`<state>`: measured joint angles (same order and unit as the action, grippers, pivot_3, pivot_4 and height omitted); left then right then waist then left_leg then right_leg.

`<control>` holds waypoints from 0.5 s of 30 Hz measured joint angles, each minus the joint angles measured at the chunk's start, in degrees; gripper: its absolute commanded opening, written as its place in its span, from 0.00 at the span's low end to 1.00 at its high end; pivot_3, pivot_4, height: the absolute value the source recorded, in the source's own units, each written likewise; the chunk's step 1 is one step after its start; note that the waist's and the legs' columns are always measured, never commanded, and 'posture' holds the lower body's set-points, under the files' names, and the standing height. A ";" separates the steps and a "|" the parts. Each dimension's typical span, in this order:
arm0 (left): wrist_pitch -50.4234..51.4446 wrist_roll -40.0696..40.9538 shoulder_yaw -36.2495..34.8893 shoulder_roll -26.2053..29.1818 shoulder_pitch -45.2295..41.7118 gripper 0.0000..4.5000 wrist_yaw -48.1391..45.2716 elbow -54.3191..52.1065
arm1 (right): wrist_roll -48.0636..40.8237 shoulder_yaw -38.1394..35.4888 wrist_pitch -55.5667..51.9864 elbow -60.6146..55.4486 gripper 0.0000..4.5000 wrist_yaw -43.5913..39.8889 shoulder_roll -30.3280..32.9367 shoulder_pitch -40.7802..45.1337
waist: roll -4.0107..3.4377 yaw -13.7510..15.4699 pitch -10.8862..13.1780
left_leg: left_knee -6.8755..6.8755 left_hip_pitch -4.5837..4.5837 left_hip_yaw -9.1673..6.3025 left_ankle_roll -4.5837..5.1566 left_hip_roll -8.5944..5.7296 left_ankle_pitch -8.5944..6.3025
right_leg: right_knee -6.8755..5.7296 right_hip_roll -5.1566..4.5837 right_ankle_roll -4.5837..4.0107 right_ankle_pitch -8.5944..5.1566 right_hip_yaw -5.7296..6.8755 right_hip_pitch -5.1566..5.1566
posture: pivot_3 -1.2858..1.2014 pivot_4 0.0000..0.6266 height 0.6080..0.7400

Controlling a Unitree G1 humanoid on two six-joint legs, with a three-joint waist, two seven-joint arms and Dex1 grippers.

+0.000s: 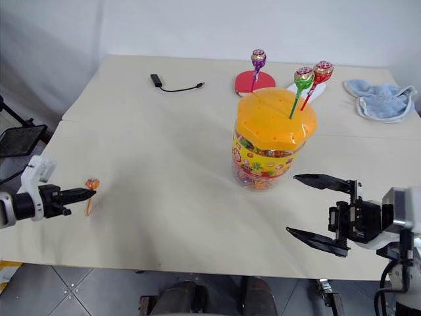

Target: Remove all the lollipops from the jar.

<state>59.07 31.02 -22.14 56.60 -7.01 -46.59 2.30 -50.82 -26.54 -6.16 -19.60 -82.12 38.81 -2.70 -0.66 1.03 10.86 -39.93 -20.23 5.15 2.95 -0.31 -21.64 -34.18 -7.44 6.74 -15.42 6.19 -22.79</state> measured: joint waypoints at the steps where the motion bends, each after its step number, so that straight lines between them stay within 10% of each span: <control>1: -0.45 0.04 -0.68 -0.19 1.28 0.01 0.39 -0.51 | 0.16 0.09 0.08 0.88 1.00 -0.63 0.07 0.16 | -0.02 -0.08 -0.01 | 0.00 0.02 -0.01 -0.01 0.04 0.00 | -0.04 0.02 -0.07 -0.04 0.04 -0.01 | 0.52 0.24 1.00; 15: -8.17 -0.82 -2.41 2.06 2.78 0.82 -4.04 4.29 | -0.64 -4.58 2.07 5.30 1.00 -1.27 0.19 -1.80 | -0.53 -1.04 -0.18 | 0.04 -0.07 0.13 -0.20 0.05 -0.02 | -0.45 -0.04 -0.29 -0.16 -0.06 -0.52 | 0.52 0.24 1.00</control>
<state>50.91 30.20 -24.55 58.66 -4.23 -50.63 6.59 -51.47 -31.12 -4.09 -14.30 -83.39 39.00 -4.51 -1.19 -0.01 10.68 -39.90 -20.30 5.29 2.75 -0.26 -21.66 -34.63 -7.48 6.46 -15.57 6.12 -23.31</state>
